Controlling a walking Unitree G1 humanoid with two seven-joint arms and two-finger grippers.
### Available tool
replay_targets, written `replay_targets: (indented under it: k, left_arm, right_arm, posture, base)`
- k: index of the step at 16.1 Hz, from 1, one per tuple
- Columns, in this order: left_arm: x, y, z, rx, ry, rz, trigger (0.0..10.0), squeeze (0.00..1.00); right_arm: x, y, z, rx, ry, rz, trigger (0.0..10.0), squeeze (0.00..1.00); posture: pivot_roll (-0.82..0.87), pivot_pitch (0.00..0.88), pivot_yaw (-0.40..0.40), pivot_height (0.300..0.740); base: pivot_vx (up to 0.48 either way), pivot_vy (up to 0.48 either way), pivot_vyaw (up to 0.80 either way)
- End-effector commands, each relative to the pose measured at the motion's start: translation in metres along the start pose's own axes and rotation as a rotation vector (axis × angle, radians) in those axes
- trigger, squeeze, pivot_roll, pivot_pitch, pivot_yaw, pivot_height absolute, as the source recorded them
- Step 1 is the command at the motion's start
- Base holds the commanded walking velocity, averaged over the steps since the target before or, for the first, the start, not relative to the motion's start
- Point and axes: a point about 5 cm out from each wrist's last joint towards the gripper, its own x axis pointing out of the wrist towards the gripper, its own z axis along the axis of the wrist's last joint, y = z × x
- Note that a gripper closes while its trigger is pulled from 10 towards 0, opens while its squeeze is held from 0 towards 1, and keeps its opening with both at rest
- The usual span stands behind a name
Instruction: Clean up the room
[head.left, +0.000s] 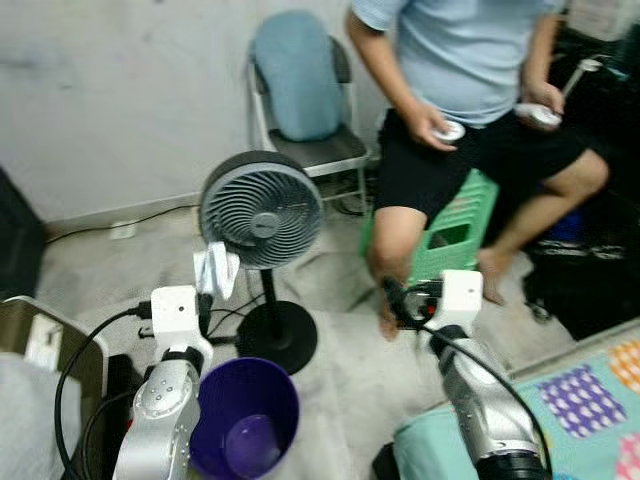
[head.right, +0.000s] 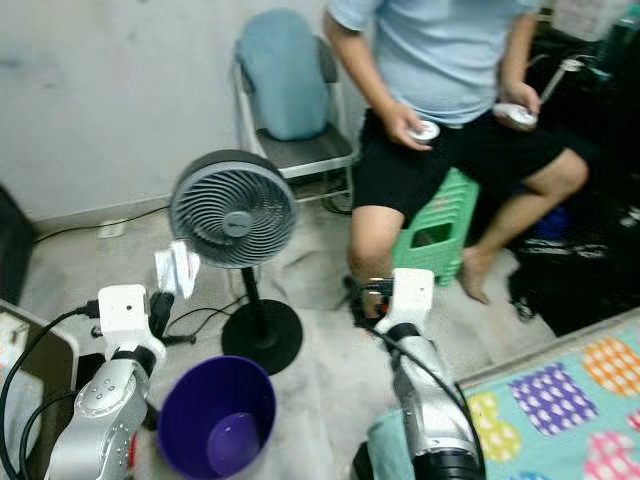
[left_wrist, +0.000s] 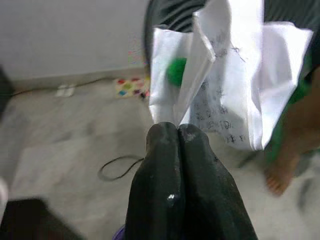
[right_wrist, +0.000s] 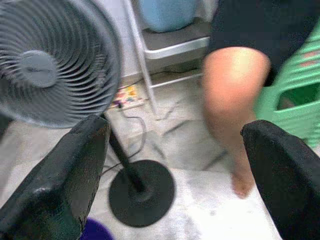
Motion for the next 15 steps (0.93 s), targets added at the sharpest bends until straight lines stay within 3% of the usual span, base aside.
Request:
replay_targets:
  k: [1, 4, 10, 15]
  left_arm:
    - [0.004, 0.000, -0.007, 0.028, 0.040, -0.014, 0.0, 0.00]
    - [0.009, 0.006, -0.029, 0.074, 0.152, -0.037, 0.0, 0.00]
    - [0.013, 0.009, -0.056, 0.106, 0.289, -0.132, 0.0, 0.00]
    - [0.015, 0.003, -0.059, 0.134, 0.299, -0.178, 0.0, 0.00]
  right_arm:
    - [0.000, 0.000, 0.002, -0.001, -0.006, 0.000, 10.0, 0.00]
    - [-0.001, 0.008, -0.004, 0.001, 0.030, 0.005, 10.0, 0.00]
    - [-0.005, 0.018, -0.020, -0.003, 0.114, 0.003, 10.0, 0.00]
    - [-0.011, 0.020, -0.029, -0.019, 0.154, 0.011, 10.0, 0.00]
  posture:
    - [-0.12, 0.000, 0.038, 0.740]
    - [-0.14, 0.000, 0.052, 0.740]
    - [-0.17, 0.000, 0.075, 0.740]
    - [-0.17, 0.000, 0.081, 0.740]
  base:
    - [0.000, 0.000, 0.00]
    - [0.000, 0.000, 0.00]
    - [0.000, 0.000, 0.00]
    - [0.000, 0.000, 0.00]
